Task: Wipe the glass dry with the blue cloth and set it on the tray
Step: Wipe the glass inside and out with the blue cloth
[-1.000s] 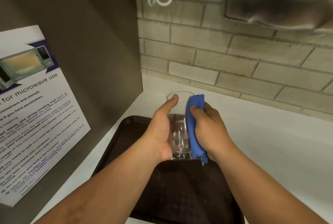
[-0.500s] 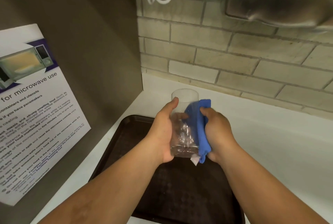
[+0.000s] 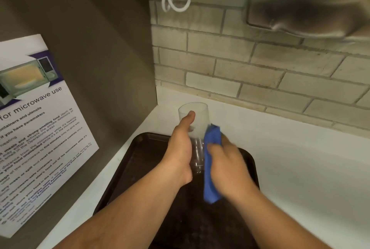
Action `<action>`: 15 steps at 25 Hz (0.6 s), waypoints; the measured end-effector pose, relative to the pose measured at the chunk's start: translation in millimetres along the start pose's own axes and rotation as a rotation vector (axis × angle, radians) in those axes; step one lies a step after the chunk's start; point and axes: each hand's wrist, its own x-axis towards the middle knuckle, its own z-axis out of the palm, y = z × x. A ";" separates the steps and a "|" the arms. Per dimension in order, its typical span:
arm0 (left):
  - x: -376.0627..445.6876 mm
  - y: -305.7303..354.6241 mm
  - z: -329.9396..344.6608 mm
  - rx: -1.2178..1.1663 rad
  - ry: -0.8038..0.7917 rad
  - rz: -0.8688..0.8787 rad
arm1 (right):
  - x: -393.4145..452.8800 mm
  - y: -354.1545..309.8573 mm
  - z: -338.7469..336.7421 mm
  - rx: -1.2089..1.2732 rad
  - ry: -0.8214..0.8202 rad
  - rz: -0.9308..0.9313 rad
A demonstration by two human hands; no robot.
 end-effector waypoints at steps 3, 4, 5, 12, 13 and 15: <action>1.3 -3.8 -0.1 0.045 0.017 0.010 | -16.4 4.8 17.3 -0.191 0.051 -0.280; -0.5 -6.3 0.2 0.063 -0.011 -0.001 | -3.4 -2.9 12.7 -0.154 0.083 -0.265; -2.2 -8.4 -0.5 0.057 -0.042 -0.021 | 11.7 -11.5 6.7 -0.069 0.102 -0.215; 4.1 -0.1 -16.9 -0.037 -0.259 -0.080 | 44.3 -20.2 -16.8 0.289 0.092 0.096; 3.0 -0.9 -16.9 -0.028 -0.269 -0.087 | 44.4 -19.8 -16.2 0.339 0.087 0.110; 2.6 -4.4 -17.5 -0.019 -0.272 -0.090 | 45.0 -19.5 -16.6 0.372 0.095 0.119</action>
